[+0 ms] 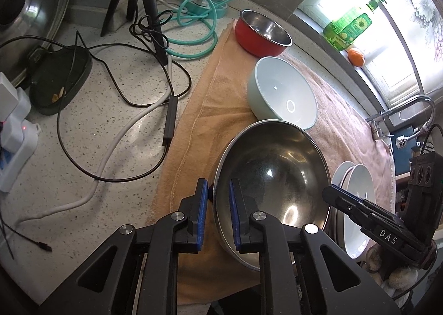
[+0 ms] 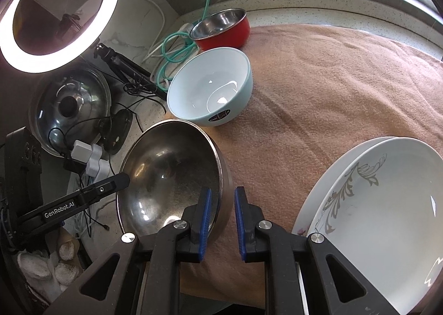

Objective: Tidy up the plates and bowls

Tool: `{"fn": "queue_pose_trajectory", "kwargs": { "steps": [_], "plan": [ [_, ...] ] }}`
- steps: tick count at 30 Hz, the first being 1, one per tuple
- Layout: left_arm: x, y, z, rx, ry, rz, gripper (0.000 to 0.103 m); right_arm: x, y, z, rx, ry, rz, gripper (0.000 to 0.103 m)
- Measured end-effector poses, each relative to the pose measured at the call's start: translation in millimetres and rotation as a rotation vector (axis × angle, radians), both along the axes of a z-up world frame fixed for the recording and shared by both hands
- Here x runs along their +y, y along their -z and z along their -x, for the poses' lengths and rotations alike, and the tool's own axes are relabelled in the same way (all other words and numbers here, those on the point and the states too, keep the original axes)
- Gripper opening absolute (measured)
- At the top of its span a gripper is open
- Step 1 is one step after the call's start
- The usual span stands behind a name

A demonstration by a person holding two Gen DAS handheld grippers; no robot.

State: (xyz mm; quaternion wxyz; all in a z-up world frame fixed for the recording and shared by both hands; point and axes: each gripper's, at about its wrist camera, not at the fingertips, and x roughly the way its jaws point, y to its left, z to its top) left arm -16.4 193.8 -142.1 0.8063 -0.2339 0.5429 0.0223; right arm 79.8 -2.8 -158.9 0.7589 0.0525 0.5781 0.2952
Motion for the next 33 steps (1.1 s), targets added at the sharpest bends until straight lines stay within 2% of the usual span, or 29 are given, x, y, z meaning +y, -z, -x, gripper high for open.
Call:
{"fn": "queue_pose_trajectory", "kwargs": {
  "steps": [10,33],
  "plan": [
    [-2,0,2,-0.003,0.005,-0.008,0.014,3,-1,3,-0.009,-0.017,0.023,0.011],
    [-36,1,-8,0.002,0.083,0.001,0.014,-35,-5,8,-0.006,0.034,0.052,0.011]
  ]
}}
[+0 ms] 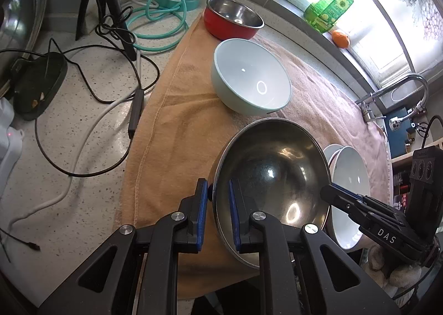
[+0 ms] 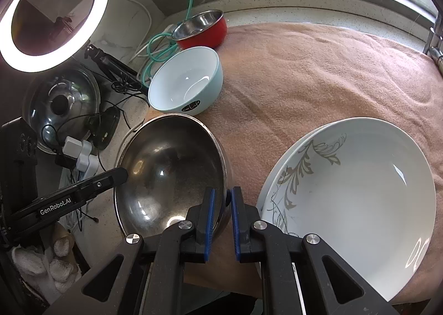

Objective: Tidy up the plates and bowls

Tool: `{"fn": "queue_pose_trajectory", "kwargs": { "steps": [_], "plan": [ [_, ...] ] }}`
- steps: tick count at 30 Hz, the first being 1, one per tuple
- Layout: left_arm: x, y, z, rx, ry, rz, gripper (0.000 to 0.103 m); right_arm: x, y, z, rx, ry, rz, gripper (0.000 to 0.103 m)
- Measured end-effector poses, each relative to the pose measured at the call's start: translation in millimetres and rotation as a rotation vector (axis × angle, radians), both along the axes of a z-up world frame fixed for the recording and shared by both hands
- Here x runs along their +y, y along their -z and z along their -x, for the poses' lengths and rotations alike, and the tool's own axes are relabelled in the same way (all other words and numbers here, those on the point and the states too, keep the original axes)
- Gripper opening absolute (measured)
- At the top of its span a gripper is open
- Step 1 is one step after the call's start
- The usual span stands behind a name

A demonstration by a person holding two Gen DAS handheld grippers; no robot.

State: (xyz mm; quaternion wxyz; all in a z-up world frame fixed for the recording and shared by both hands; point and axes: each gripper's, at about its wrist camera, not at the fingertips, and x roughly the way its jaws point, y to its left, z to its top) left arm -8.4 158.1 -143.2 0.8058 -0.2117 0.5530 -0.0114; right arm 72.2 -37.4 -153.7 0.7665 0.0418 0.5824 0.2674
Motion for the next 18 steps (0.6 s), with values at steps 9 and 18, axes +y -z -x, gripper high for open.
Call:
{"fn": "queue_pose_trajectory", "kwargs": {
  "steps": [9,18],
  "plan": [
    [0.2,2.9,-1.5,0.006,-0.008,-0.007,0.014,2.0,-1.6,1.4,-0.006,-0.006,-0.001,0.011],
    [0.4,3.3,-2.3,0.003,-0.012,-0.011,0.014,3.1,-2.7,3.5,-0.015,-0.017,0.007,0.011]
  ]
}}
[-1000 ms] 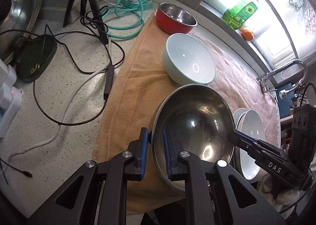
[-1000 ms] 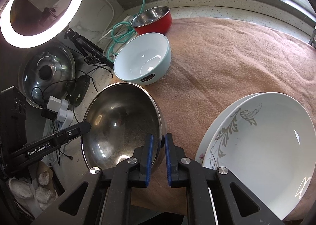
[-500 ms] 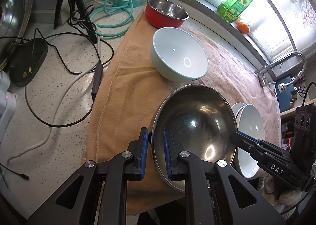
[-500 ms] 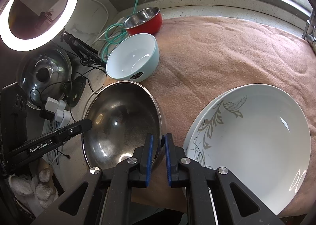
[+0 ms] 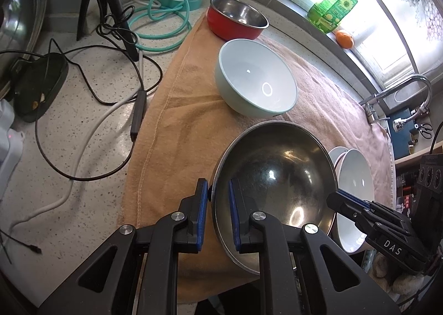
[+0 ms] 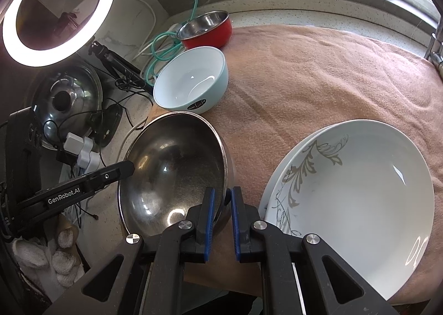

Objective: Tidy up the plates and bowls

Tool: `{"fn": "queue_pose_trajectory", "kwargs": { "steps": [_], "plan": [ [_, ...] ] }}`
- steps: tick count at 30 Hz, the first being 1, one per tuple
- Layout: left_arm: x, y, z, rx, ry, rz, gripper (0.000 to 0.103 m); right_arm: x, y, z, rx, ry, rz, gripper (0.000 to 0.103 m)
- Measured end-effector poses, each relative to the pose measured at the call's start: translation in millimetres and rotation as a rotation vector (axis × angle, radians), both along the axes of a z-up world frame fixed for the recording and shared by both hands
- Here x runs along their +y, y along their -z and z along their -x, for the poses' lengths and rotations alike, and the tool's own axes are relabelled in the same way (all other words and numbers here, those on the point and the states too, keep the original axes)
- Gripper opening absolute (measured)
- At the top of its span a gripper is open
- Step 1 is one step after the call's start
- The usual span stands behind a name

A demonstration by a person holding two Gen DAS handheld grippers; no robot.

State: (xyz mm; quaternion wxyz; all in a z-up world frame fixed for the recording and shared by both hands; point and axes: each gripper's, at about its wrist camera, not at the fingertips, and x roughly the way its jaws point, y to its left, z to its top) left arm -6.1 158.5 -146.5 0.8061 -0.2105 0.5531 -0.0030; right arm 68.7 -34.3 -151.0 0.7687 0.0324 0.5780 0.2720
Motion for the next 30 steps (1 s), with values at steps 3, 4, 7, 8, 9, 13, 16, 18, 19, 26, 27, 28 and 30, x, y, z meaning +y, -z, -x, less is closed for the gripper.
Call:
{"fn": "queue_pose_trajectory", "kwargs": {
  "steps": [3,4,7,8,9,13,16,18,19,26,27,28,30],
  "plan": [
    [0,0,-1,-0.001,0.002,-0.001,0.014,0,0,0,0.002,0.001,-0.001,0.011],
    [0,0,-1,-0.001,0.002,-0.002,0.014,0,0,0,0.002,0.001,0.0,0.011],
    [0,0,-1,-0.001,0.002,-0.002,0.014,0,0,0,0.004,0.001,0.0,0.011],
    [0,0,-1,-0.001,0.003,-0.004,0.014,0,0,0,0.004,0.002,0.0,0.011],
    [0,0,-1,-0.002,0.003,-0.003,0.014,0,1,0,0.004,0.003,0.002,0.011],
    [-1,-1,-2,-0.004,0.009,-0.007,0.014,-1,3,-1,0.007,0.005,0.006,0.011],
    [-1,-1,-2,0.0,0.009,-0.003,0.014,-2,3,-2,0.007,0.01,0.005,0.011],
    [-2,-2,-1,0.002,0.007,-0.006,0.014,-4,2,-3,0.006,0.019,0.002,0.011],
    [-2,-2,-1,0.001,0.007,-0.009,0.014,-6,1,-4,0.003,0.025,0.001,0.011],
    [4,-4,0,-0.006,-0.01,-0.017,0.014,-16,-4,-7,-0.011,0.056,-0.007,0.011],
    [5,-5,0,-0.007,-0.012,-0.014,0.014,-17,-5,-7,-0.012,0.06,-0.01,0.011],
    [5,-5,1,-0.008,-0.013,-0.015,0.014,-18,-6,-7,-0.012,0.065,-0.013,0.012],
    [5,-6,1,-0.011,-0.014,-0.017,0.014,-20,-6,-8,-0.008,0.077,-0.019,0.016]
  ]
}}
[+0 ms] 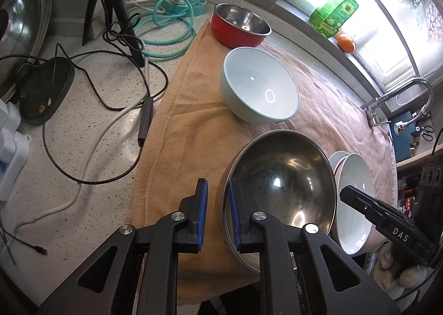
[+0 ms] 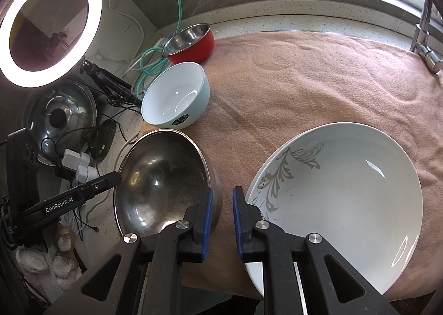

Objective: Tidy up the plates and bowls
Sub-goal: 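Move both grippers past the white bowl to the red-sided steel bowl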

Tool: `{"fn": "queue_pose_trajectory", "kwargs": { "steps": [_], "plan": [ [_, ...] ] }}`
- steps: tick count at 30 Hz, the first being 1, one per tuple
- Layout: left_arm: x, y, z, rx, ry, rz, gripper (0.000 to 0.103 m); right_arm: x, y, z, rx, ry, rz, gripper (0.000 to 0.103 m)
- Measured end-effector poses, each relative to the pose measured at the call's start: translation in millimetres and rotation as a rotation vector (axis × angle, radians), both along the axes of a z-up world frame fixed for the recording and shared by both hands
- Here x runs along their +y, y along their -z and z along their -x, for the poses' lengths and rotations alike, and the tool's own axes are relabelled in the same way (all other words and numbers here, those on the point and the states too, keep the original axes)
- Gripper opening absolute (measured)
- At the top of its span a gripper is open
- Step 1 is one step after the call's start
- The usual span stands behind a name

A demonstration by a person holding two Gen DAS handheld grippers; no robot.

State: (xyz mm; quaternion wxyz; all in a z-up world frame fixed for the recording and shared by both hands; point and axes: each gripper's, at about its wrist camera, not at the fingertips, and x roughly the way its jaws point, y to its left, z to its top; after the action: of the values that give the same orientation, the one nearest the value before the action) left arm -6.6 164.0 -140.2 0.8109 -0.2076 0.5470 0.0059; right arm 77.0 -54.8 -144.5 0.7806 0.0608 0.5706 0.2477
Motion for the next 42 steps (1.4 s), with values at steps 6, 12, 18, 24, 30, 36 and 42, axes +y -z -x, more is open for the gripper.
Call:
{"fn": "queue_pose_trajectory", "kwargs": {
  "steps": [6,12,18,24,30,36,42],
  "plan": [
    [2,-7,-1,-0.015,-0.008,0.001,0.014,-9,-11,-1,-0.025,0.032,-0.038,0.018],
    [8,-21,-2,-0.05,-0.023,0.003,0.014,-29,-23,-5,-0.059,0.095,-0.075,0.018],
    [13,-31,-4,-0.074,-0.029,0.004,0.014,-54,-35,-9,-0.087,0.172,-0.093,0.018],
    [10,-38,-9,-0.096,-0.023,0.006,0.014,-76,-57,-12,-0.155,0.226,-0.101,0.018],
    [7,-46,-12,-0.117,-0.021,0.015,0.014,-82,-80,-20,-0.199,0.212,-0.061,0.019],
    [5,-55,-18,-0.13,-0.041,0.013,0.014,-79,-98,-36,-0.221,0.163,-0.038,0.019],
    [6,-65,-23,-0.147,-0.088,0.016,0.014,-65,-112,-63,-0.198,0.073,-0.086,0.019]
  ]
}}
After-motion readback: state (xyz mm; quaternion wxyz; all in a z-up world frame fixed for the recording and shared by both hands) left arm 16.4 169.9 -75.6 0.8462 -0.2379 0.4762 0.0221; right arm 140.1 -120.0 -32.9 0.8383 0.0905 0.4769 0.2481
